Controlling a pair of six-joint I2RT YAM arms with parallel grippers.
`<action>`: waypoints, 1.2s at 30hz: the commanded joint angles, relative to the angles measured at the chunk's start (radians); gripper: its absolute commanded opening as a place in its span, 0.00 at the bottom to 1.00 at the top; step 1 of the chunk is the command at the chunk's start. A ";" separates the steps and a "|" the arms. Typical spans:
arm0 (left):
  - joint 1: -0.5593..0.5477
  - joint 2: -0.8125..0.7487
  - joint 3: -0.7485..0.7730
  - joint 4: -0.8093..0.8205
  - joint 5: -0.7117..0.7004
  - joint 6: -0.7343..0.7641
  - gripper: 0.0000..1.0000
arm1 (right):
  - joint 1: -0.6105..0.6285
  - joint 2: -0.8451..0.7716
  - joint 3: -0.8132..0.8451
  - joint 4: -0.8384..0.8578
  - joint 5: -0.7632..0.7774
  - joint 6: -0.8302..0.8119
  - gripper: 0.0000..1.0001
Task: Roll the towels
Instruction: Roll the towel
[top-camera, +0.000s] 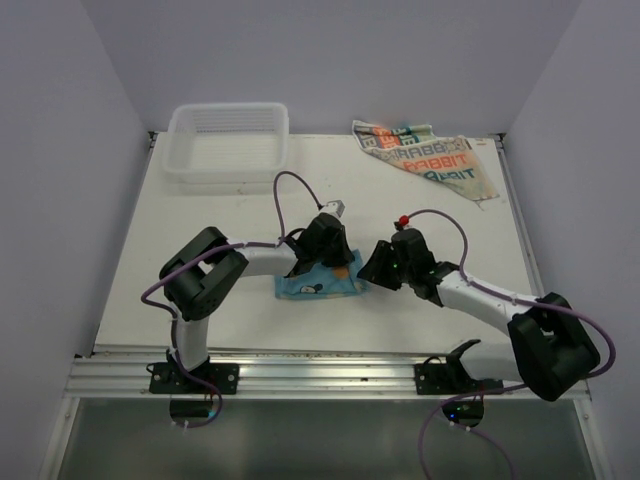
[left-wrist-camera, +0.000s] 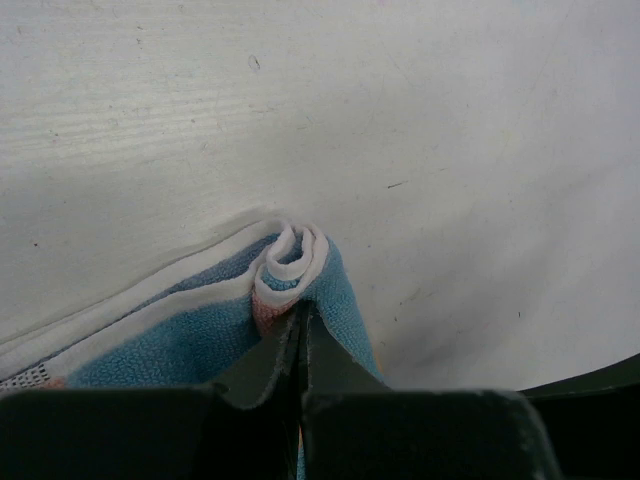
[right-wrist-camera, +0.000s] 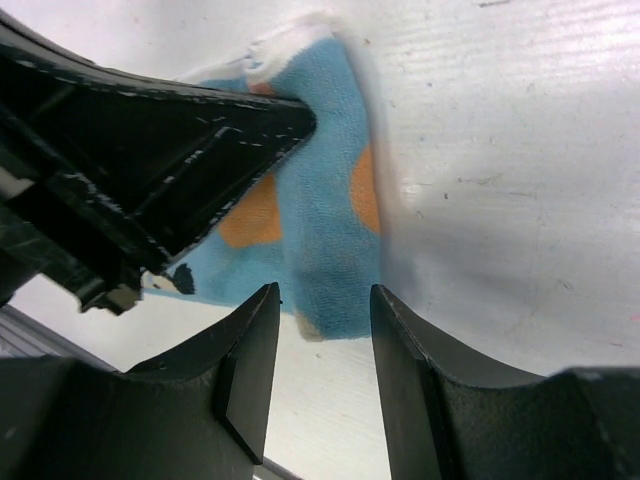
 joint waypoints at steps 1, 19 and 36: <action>0.014 0.007 -0.034 -0.091 -0.033 0.017 0.00 | -0.011 0.018 -0.032 0.074 -0.005 0.028 0.45; 0.020 0.010 -0.050 -0.093 -0.047 0.007 0.00 | -0.025 0.086 -0.137 0.245 -0.083 0.071 0.46; 0.019 0.021 -0.060 -0.090 -0.055 -0.007 0.00 | -0.025 0.154 -0.183 0.312 -0.147 0.113 0.33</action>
